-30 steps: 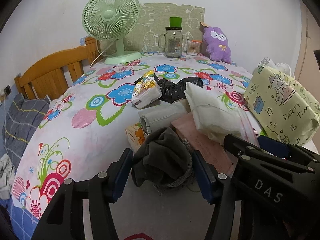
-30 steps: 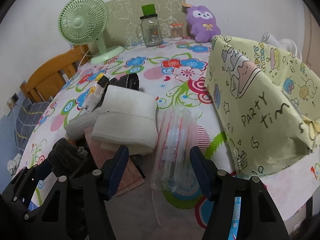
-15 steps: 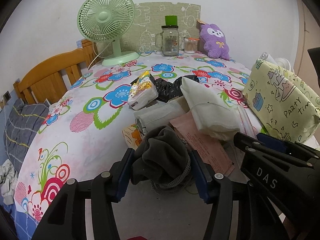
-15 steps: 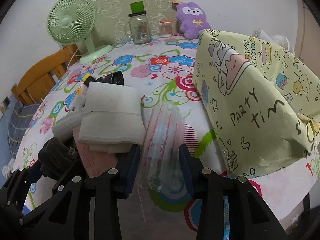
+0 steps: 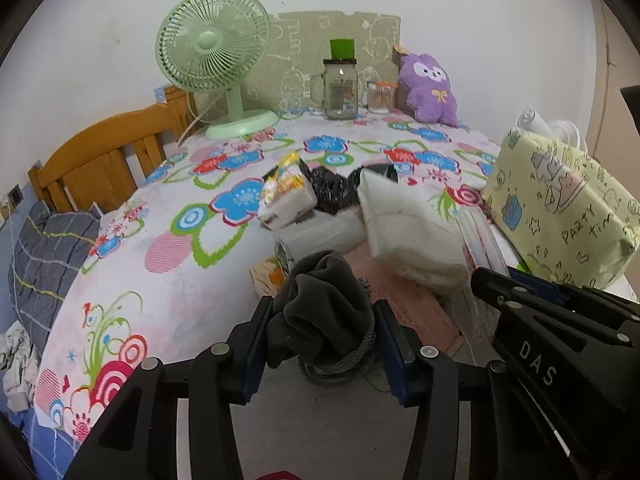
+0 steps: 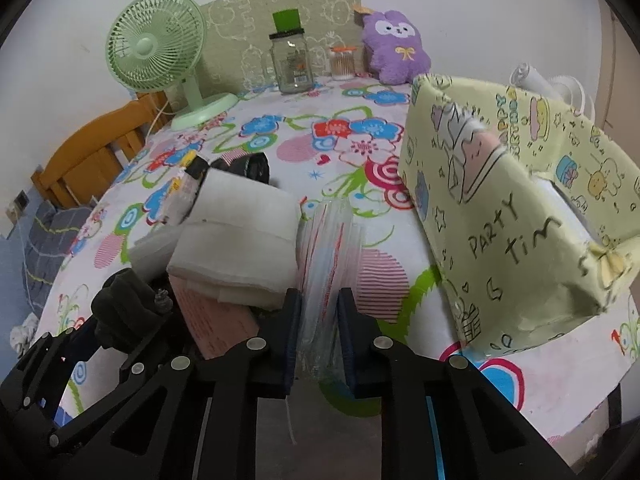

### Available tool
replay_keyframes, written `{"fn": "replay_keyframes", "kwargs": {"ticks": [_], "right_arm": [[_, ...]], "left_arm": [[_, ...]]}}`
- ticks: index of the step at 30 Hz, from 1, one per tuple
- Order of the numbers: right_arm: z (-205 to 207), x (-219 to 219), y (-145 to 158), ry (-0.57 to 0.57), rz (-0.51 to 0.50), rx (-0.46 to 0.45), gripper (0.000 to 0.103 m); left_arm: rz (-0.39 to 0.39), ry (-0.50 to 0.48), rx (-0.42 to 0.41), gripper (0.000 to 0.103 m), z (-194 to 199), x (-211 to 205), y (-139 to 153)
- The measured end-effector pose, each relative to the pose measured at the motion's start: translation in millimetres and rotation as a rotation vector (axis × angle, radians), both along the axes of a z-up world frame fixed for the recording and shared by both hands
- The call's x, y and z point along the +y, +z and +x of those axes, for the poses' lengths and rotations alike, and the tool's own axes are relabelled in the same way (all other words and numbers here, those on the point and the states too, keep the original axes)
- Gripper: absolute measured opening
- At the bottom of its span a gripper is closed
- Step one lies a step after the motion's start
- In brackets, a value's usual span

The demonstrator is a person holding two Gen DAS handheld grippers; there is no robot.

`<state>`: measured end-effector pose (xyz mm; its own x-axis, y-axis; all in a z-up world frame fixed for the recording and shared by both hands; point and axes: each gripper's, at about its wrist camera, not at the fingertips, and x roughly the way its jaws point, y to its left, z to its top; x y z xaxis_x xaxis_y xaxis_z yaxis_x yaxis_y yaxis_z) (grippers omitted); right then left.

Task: Organize soft objects
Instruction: 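Lift the grey sock with the left tool while the right tool carries the straw bag toward the box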

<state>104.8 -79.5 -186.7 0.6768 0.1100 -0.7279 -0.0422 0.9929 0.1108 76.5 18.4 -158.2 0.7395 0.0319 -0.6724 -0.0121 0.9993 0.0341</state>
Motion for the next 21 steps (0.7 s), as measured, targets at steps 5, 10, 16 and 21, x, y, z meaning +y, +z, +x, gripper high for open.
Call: {"fn": "replay_keyframes", "kwargs": {"ticks": [5, 10, 16, 21], "right_arm": [[-2.8, 0.8, 13.1, 0.002, 0.003, -0.029, 0.021], [-5.0, 0.4, 30.6, 0.002, 0.004, -0.07, 0.021], [-7.5, -0.7, 51.7, 0.008, 0.007, -0.112, 0.021], [-8.8, -0.6, 68.3, 0.016, 0.011, -0.141, 0.021]], "left_arm": [[-0.007, 0.007, -0.03, 0.05, -1.6, 1.7, 14.7], [-0.023, 0.001, -0.059, 0.05, -1.8, 2.9, 29.5], [-0.04, -0.011, -0.079, 0.05, 0.9, 0.8, 45.1], [-0.054, -0.028, -0.096, 0.05, 2.4, -1.2, 58.6]]}}
